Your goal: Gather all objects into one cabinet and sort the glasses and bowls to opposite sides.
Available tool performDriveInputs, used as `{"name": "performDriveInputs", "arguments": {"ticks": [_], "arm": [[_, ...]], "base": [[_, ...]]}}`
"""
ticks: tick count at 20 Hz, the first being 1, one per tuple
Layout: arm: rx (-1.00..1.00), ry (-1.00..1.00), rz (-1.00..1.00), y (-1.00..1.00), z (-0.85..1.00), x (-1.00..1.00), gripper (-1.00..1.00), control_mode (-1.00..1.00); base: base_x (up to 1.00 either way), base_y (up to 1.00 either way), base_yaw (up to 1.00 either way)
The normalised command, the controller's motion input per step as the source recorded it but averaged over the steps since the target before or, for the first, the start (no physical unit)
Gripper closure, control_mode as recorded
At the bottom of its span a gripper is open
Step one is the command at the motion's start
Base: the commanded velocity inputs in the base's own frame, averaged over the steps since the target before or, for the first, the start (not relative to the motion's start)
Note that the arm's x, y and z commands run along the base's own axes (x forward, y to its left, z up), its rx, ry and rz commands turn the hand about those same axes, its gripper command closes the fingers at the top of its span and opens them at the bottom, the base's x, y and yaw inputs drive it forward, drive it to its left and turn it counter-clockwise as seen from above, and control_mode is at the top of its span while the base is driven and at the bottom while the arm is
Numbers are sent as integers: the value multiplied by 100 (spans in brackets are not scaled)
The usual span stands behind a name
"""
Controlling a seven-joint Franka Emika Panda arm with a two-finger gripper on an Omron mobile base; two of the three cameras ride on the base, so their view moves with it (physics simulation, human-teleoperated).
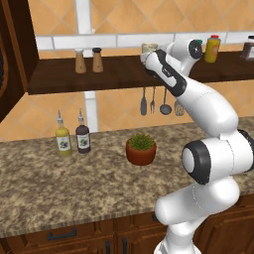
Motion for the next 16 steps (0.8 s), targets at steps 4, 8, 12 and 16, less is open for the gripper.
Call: {"name": "performDriveInputs", "arguments": {"ticks": [4,8,12,16], "arm": [[0,0,0,0,-6,0,-100,-100],[0,0,0,0,0,0,-100,-100],[0,0,0,0,0,0,-100,-100],[0,0,0,0,0,0,100,-100]], "base": [[0,0,0],[0,0,0],[0,0,0],[0,0,0]]}}
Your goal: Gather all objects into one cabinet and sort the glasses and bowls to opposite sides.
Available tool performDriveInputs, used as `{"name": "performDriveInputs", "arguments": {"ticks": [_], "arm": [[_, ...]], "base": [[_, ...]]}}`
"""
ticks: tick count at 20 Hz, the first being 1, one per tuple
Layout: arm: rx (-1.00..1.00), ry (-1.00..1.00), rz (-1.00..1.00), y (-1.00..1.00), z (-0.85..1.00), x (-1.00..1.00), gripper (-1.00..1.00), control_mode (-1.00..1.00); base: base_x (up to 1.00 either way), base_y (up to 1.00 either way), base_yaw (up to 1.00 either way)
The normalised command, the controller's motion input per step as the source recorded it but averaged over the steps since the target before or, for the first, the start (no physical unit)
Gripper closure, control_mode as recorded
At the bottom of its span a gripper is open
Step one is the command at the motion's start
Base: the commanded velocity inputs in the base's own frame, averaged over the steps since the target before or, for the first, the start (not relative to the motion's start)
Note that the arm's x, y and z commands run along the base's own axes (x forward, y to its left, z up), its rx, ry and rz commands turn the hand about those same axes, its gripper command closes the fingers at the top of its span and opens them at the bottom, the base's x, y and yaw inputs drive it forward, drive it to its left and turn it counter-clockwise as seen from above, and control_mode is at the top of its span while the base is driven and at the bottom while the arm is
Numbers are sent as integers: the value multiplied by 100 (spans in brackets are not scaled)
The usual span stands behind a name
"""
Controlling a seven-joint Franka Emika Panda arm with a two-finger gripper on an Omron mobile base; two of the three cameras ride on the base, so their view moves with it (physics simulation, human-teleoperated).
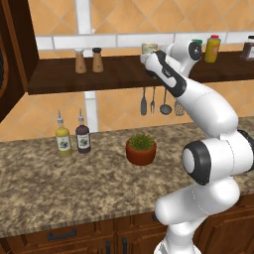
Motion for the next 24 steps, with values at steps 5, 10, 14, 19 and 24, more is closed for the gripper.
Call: {"name": "performDriveInputs", "arguments": {"ticks": [5,10,14,19,24], "arm": [[0,0,0,0,0,0,100,-100],[0,0,0,0,0,0,100,-100],[0,0,0,0,0,0,100,-100],[0,0,0,0,0,0,100,-100],[0,-2,0,-1,1,-29,100,-100]], "base": [[0,0,0],[0,0,0],[0,0,0],[0,0,0],[0,0,0]]}}
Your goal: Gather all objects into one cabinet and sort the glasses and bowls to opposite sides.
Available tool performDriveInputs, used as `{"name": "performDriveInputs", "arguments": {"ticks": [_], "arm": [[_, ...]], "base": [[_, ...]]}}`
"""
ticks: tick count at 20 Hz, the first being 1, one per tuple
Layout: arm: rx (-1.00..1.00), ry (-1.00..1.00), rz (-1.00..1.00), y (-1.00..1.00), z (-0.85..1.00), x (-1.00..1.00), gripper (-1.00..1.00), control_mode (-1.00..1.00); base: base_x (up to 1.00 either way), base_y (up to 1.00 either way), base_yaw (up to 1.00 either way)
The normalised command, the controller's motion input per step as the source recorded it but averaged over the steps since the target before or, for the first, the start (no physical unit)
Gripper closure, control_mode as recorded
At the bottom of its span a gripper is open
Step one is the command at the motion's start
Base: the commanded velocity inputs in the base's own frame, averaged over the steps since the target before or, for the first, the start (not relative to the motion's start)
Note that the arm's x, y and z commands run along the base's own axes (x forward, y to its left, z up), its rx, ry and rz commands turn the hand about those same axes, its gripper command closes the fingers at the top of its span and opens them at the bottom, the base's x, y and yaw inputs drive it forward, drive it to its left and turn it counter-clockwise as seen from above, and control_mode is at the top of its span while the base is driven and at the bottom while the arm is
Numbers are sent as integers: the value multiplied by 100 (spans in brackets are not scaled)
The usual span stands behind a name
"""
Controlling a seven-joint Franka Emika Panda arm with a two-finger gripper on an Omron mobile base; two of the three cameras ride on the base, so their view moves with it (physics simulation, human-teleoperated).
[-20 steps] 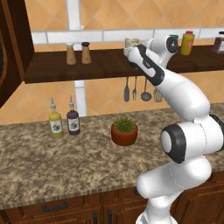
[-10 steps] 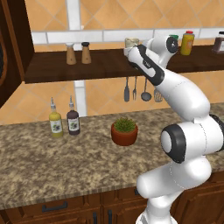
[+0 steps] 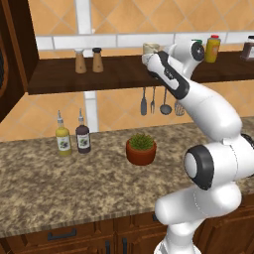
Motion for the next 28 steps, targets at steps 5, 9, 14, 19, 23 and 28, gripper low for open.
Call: {"name": "performDriveInputs", "arguments": {"ticks": [5,9,14,19,23,28], "arm": [[0,-6,1,-13,29,-48,100,-100],[0,-3,4,-22,22,-75,100,-100],[0,0,3,-17,7,-98,100,-100],[0,1,3,-9,0,-100,100,-100],[0,4,0,0,2,-93,100,-100],[0,3,2,-4,1,-72,100,-100]], "base": [[0,0,0],[0,0,0],[0,0,0],[0,0,0],[0,0,0],[0,0,0]]}}
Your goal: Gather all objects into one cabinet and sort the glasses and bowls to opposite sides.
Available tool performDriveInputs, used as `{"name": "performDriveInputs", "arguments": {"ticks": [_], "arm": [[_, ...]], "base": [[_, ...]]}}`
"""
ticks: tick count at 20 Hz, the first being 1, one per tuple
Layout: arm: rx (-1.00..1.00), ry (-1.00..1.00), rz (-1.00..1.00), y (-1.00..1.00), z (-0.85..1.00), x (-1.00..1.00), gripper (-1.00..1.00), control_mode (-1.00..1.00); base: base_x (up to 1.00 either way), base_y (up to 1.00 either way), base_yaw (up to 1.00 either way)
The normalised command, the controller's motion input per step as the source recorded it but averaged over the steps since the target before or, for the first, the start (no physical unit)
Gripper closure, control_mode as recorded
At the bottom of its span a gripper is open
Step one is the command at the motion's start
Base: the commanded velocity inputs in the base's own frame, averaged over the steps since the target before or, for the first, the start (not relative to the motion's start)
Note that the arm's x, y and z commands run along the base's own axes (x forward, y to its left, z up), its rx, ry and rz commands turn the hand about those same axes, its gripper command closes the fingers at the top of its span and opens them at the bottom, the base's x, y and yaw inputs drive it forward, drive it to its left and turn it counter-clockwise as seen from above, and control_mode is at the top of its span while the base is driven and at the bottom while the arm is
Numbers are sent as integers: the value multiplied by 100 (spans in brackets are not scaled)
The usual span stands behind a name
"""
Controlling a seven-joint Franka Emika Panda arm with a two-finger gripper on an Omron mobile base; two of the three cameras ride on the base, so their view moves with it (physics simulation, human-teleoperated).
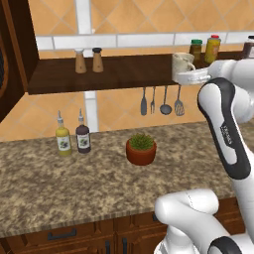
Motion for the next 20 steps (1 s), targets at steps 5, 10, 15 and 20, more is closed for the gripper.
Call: {"name": "performDriveInputs", "arguments": {"ticks": [5,10,15,20], "arm": [[0,4,0,0,14,-48,100,-100],[0,9,0,-3,21,-57,100,-100],[0,9,-1,-10,17,-59,100,-100],[0,8,-1,-3,18,-49,100,-100]], "base": [[0,0,0],[0,0,0],[0,0,0],[0,0,0]]}}
